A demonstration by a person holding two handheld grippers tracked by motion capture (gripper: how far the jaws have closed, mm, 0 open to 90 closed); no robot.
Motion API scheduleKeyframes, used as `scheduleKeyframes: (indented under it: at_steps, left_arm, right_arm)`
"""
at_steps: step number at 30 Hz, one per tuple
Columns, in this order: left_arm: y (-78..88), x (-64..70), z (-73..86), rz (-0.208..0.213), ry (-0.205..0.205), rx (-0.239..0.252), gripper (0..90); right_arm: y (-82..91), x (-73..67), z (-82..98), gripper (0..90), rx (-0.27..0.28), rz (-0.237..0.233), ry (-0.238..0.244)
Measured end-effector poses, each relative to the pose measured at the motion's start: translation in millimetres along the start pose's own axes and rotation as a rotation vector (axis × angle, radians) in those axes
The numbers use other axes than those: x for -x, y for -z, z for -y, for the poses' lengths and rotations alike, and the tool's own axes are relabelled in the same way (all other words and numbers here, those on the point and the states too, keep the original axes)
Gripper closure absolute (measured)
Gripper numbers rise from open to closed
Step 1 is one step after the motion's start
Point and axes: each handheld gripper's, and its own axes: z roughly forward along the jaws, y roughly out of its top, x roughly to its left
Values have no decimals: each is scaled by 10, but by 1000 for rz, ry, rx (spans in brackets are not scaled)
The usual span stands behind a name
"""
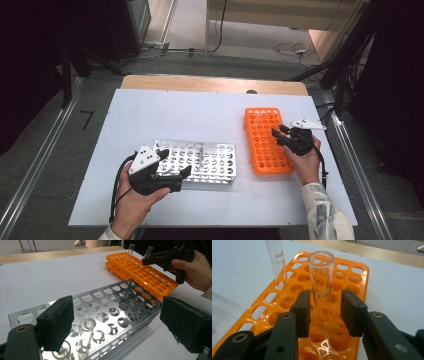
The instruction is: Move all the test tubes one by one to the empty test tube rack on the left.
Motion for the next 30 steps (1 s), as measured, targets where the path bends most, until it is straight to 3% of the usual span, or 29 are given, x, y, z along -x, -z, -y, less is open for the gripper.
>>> scheduleKeyframes:
  at_steps: [8,18,30]
  left_arm:
    - [-1,-3,6,-1,2,-2,121]
    - [-3,-2,6,-5,3,-8,121]
    - [-1,4,5,-11,2,-10,125]
  right_arm:
    - [-34,15,-2,725,-25,-9,4]
    - [50,22,-64,732,-2,-18,4]
    - [329,-81,-226,732,57,-44,43]
